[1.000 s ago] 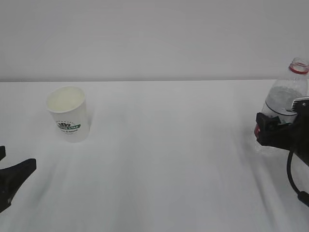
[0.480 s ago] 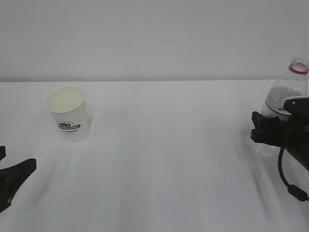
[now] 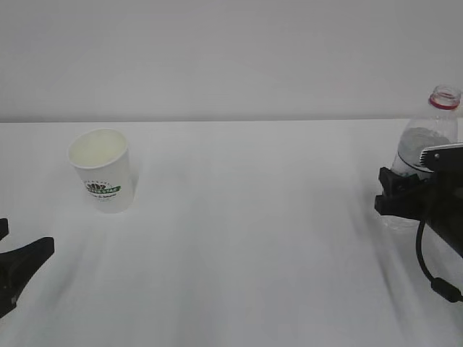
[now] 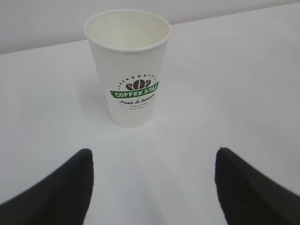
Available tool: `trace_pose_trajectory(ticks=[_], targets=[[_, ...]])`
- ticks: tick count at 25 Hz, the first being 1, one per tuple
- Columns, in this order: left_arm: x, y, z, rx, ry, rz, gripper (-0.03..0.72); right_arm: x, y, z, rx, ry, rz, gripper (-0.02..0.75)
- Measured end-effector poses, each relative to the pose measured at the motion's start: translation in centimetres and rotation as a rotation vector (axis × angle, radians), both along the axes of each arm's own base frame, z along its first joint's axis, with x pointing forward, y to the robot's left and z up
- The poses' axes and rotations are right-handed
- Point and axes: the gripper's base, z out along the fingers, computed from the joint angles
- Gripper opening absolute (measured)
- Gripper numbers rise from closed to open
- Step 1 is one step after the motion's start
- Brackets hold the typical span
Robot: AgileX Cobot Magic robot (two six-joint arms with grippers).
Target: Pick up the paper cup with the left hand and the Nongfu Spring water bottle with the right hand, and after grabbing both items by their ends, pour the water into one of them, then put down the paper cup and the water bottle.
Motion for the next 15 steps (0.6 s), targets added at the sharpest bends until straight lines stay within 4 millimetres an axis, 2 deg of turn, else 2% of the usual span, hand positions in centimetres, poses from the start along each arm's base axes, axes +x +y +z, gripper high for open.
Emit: trace_pose_trajectory(ticks=[10, 15], targets=[[0.0, 0.0, 0.0, 0.0, 0.0, 0.0, 0.587, -0.1, 0.6, 0.0, -0.027, -0.004, 0.085, 0.458], [0.0, 0.0, 0.0, 0.0, 0.0, 0.0, 0.587, -1.4, 0.8, 0.7, -0.025, 0.024, 0.119, 0.454]])
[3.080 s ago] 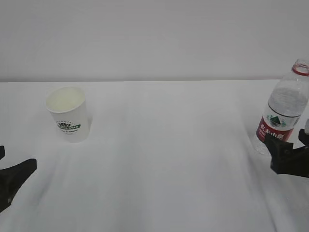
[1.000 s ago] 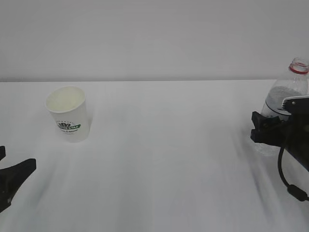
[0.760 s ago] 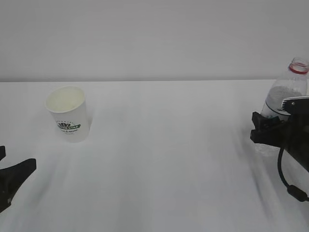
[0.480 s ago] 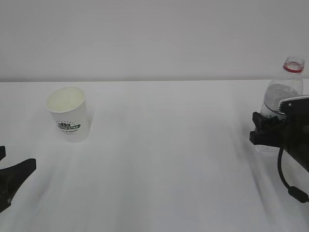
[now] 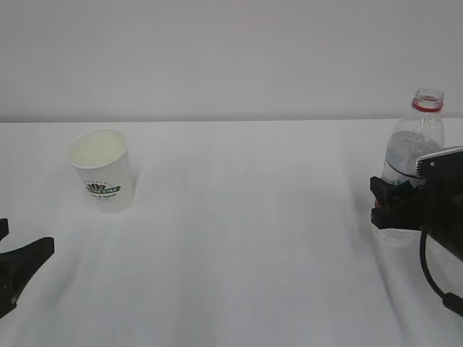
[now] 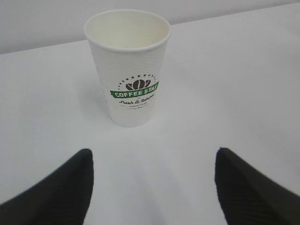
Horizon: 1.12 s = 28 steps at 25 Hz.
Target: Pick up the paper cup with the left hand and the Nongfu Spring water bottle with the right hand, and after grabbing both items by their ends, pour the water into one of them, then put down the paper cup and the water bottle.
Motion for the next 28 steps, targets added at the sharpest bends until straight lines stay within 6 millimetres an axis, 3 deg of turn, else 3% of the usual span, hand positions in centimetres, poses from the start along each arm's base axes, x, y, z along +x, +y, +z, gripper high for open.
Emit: trace_pose_trajectory(ticks=[9, 28], targets=[[0.0, 0.0, 0.0, 0.0, 0.0, 0.0, 0.587, -1.7, 0.4, 2.7, 0.076, -0.04, 0.037, 0.452], [0.0, 0.0, 0.0, 0.0, 0.0, 0.0, 0.587, -7.2, 1.1, 4.2, 0.103, -0.014, 0.171, 0.451]])
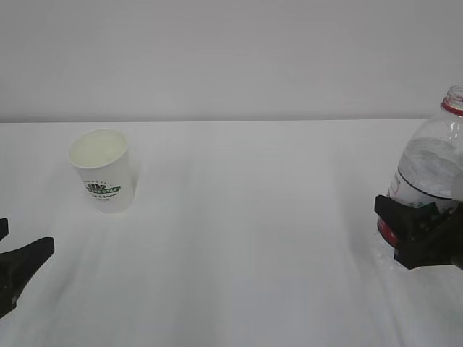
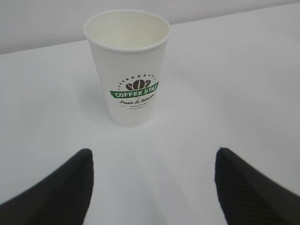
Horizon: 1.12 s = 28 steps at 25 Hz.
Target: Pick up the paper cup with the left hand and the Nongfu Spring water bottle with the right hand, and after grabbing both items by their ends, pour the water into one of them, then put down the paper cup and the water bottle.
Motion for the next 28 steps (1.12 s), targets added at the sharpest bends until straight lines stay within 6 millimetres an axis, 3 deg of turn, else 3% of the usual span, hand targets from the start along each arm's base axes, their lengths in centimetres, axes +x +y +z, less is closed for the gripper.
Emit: trace_pose_trajectory(ticks=[13, 18, 28], targets=[[-0.1, -0.3, 0.0, 0.023, -0.009, -0.047, 0.592, -1.2, 0.1, 3.1, 0.003, -0.111, 0.025, 0.451], [-0.2, -0.6, 0.0, 0.028, -0.012, -0.083, 0.657, -1.2, 0.2, 3.5, 0.004, -0.103, 0.034, 0.451], [2.8, -0.6, 1.0, 0.033, -0.092, -0.088, 0.691, -0.3, 0.4, 4.1, -0.004, -0.097, 0.058, 0.451]])
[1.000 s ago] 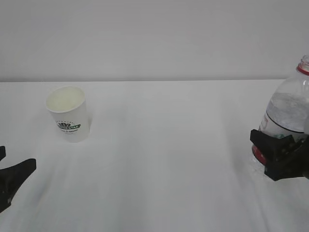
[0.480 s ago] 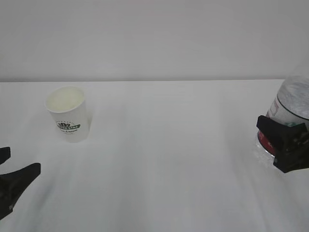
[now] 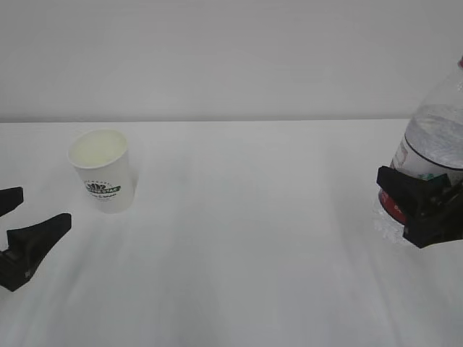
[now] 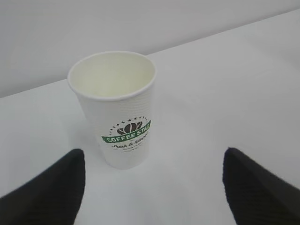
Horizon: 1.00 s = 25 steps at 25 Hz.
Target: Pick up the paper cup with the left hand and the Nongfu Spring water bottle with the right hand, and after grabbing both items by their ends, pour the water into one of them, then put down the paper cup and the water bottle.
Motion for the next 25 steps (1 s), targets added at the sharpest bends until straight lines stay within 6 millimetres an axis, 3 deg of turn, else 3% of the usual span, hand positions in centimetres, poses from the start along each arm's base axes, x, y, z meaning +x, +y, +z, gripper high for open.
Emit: trace_pose_trajectory(ticks=[12, 25], targets=[[3.6, 0.0, -2.7, -0.001, 0.086, 0.0, 0.691, 0.1, 0.0, 0.0, -0.001, 0.004, -0.002, 0.451], [7.7, 0.0, -4.3, -0.002, 0.071, -0.006, 0.691, 0.3, -0.1, 0.1, 0.004, 0.007, -0.02, 0.451]])
